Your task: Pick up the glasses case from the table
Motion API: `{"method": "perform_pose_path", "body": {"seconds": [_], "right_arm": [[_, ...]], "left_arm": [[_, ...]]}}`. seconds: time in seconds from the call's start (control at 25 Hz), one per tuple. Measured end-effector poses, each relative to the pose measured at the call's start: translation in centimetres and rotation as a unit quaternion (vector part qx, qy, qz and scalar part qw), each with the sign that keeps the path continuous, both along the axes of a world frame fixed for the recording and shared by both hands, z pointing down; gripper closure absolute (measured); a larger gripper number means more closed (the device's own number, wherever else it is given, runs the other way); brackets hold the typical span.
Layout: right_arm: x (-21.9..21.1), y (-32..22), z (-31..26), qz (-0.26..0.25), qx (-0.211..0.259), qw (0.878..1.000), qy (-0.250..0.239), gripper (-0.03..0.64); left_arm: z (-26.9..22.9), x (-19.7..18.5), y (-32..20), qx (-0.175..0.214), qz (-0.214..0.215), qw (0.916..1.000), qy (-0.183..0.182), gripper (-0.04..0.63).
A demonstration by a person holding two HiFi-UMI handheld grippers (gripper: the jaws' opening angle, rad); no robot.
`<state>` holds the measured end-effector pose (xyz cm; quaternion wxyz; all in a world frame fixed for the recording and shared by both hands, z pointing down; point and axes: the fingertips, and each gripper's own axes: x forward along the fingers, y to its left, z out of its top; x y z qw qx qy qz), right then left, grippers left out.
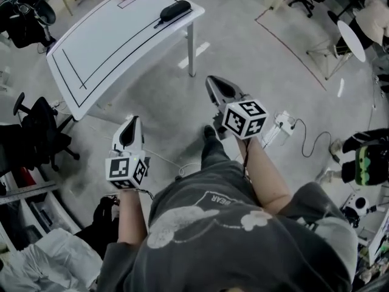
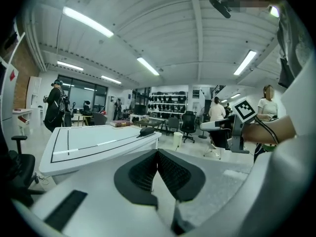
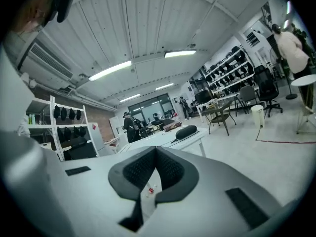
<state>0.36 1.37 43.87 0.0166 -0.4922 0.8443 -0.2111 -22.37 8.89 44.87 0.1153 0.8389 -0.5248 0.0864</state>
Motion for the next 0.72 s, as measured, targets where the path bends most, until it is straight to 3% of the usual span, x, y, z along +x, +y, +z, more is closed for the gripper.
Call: {"method": "perform_pose_path", "body": {"seconds": [0.36,0.72], "right_arm": [[5.1,-13.3,0.2,-0.041,-0.009,0.999,-0.008,0.617],[8.5,-20.5,0.7,-0.083,-0.016,0.996,-0.011,0.617]], "left_arm": [[-0.5,5.6,-11.3,0.001,-0.037,0.9992,-0.012,0.591],[-0.7,10.2,-19.2,0.001,-0.067,0.9975,-0.019,0.59]]}}
